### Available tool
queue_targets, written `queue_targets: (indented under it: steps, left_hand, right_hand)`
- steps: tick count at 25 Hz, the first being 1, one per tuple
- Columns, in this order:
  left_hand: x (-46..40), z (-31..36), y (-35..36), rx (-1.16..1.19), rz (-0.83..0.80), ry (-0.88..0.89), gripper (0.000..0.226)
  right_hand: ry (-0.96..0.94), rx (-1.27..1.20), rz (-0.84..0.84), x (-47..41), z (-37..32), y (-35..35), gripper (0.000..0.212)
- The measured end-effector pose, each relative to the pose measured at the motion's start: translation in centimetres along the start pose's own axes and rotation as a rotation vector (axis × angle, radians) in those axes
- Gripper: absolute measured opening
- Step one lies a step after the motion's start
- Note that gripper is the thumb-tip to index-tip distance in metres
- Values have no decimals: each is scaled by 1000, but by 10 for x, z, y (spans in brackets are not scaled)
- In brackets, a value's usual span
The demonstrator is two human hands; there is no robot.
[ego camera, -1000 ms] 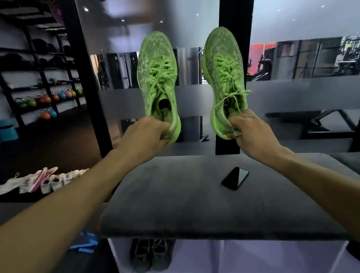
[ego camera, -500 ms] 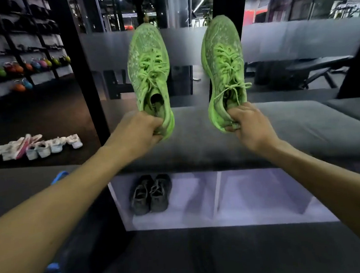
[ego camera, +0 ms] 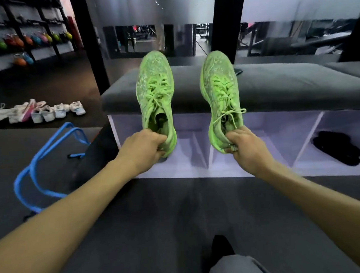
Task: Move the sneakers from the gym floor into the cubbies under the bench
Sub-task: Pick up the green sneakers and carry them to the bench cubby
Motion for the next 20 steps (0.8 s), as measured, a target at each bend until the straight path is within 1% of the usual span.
queue_targets:
  steps: [4,6,10,12,14,18,20]
  left_hand:
    - [57,29,40,32,-80,4,38]
    - [74,34,58,40,-110,-13,38]
    - [84,37,89,57,-152,-9,20]
    - [76,30,107,55,-178,-16,20]
    - [58,18,129,65,-211,-22,26]
    - [0,-17,173,103,-276,-41,46]
    - [-30,-34,206,100,-301,-25,45]
  right_hand:
    - [38,-32,-106,73,-6,37,15]
    - [50,-39,-159,96,-6,56,12]
    - [61,-25,-193,115,-4,89,12]
    - [65,-2,-224,112,1,107,18]
    - [93,3,-262,96,12,128,24]
    - [144,-36,-316,46,41,173,23]
    - [163,-45,-337,13,58,200,19]
Point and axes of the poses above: each hand's wrist, its own x-axis away from the middle knuckle, its own y-axis out of the palm, z = x × y, the point moved 10 cm from there along -x, towards the middle knuckle, and after that the axes turned 3 degrees about y, right-handed, at the moved point
